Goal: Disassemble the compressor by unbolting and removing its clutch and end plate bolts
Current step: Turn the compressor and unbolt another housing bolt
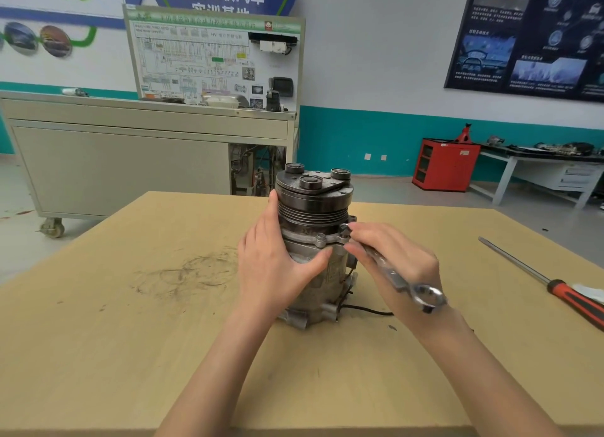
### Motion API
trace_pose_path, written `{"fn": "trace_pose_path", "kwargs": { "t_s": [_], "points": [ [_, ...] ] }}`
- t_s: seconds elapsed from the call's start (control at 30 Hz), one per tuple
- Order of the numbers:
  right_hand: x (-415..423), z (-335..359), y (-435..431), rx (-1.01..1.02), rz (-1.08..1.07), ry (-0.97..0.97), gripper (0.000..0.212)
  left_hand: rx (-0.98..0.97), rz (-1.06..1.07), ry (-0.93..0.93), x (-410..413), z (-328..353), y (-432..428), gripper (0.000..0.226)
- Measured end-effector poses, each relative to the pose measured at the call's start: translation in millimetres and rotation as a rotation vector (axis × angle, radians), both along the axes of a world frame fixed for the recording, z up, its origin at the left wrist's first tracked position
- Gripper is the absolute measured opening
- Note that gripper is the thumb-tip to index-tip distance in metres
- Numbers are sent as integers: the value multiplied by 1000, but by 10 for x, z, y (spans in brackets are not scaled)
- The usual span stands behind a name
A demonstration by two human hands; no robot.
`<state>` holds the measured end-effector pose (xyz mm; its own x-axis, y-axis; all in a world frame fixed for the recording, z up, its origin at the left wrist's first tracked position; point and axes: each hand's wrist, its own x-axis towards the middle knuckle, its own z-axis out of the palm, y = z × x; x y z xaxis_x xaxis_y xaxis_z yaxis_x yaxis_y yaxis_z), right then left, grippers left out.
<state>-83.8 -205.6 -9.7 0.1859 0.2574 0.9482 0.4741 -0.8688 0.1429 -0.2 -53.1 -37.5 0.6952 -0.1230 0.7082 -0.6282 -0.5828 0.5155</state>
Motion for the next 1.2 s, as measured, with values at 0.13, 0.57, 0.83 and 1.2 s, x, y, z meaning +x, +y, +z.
{"fn": "trace_pose_path", "kwargs": {
  "t_s": [0.13, 0.57, 0.83, 1.2],
  "points": [
    [111, -16, -152, 720, 559, 401, 16, 16, 0, 14, 4, 12, 5, 112],
    [634, 180, -476, 1289, 1157, 905, 33, 35, 10, 8, -14, 21, 11, 113],
    [183, 387, -301, 799, 299, 747, 20, 24, 13, -3, -4, 10, 12, 112],
    [115, 343, 35, 310, -381, 660, 22, 17, 25, -15, 0, 3, -1, 112]
  ]
}}
